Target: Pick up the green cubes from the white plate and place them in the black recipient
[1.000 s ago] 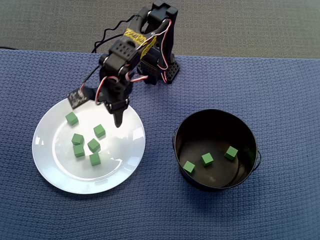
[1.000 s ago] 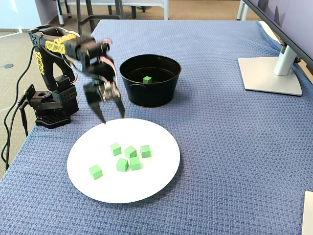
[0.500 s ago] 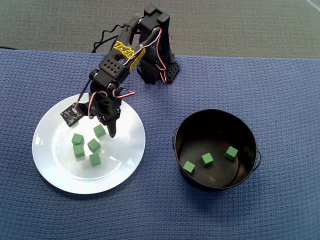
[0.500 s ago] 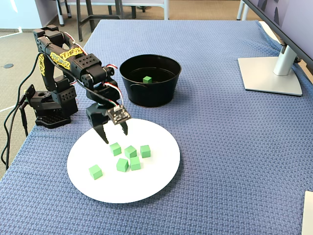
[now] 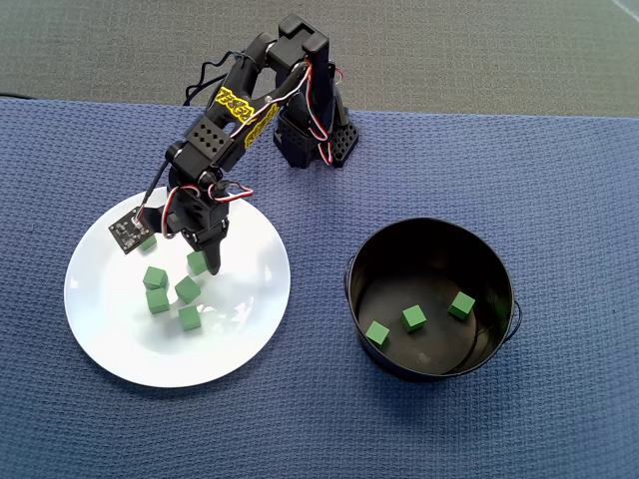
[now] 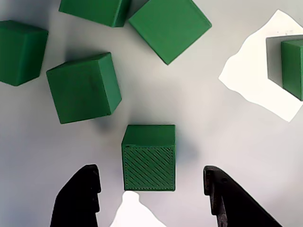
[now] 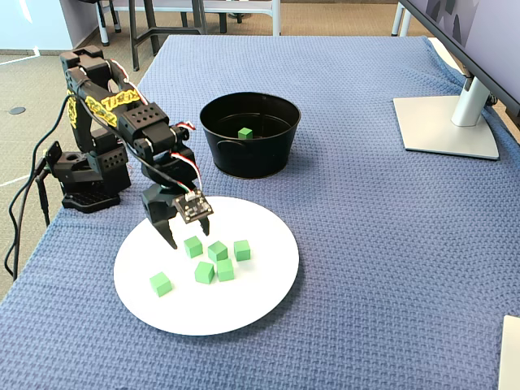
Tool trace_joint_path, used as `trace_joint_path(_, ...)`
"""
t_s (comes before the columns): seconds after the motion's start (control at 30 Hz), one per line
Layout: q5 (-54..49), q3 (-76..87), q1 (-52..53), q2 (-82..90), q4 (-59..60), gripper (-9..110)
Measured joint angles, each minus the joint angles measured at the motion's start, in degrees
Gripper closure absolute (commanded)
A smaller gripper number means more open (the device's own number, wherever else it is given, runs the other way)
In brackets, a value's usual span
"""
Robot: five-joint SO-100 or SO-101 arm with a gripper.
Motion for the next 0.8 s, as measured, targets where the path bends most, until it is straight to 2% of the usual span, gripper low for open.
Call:
trace_joint_path(0.13, 0.00, -2.02, 0.00, -2.64, -0.09, 89)
trace_joint_path(0.27, 0.00, -2.99, 0.70, -3.69, -0.88, 101)
trace_joint_path(0.43, 2.29, -2.99, 0.88, -3.69, -2.81, 102)
trace_joint_path(0.6, 11.07, -1.58, -1.85, 0.09, -2.55, 102)
trace_joint_path(0.8, 25.40, 0.18, -6.68, 14.15, 4.39, 102)
